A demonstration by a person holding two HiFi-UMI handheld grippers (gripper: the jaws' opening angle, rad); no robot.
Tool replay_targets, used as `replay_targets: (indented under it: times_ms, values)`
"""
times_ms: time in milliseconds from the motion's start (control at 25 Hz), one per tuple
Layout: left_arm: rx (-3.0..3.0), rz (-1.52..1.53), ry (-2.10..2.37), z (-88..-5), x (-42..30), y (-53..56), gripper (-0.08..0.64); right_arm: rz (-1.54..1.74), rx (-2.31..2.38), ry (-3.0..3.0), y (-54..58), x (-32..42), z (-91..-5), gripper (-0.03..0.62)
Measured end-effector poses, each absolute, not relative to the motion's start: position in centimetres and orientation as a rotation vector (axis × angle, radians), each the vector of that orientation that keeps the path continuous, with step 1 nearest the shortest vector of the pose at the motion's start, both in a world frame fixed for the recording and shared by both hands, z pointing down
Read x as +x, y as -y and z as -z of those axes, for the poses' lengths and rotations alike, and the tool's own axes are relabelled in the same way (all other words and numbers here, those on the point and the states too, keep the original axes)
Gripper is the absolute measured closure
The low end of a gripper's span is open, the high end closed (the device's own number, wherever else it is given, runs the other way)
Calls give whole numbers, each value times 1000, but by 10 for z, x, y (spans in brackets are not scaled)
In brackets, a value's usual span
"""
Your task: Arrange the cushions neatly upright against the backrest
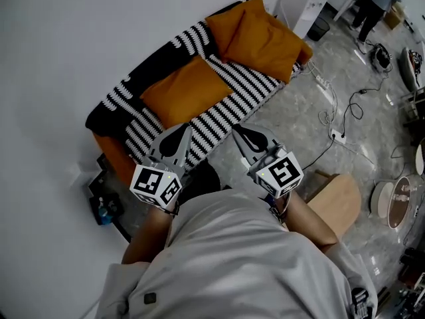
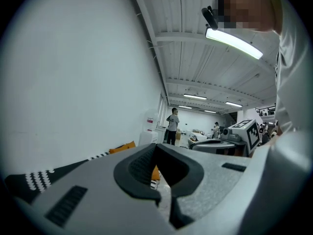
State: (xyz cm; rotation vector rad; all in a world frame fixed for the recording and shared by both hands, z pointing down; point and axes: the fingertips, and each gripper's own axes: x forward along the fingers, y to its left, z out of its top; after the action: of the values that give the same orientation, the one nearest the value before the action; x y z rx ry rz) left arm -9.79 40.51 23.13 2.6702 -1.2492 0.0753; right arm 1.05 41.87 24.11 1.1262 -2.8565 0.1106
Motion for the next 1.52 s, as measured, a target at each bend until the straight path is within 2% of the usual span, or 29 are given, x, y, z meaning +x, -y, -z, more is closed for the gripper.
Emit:
replay_targets:
  times_ms: [800,1520]
  values:
    - [2550,-131,1381,-243,-244,-215,551,-135,865,2834,-225,-141,-252,566]
    - [2388,-249,1602,-268,-252,-118,551,-168,599,2890,-93,-138,-268,566]
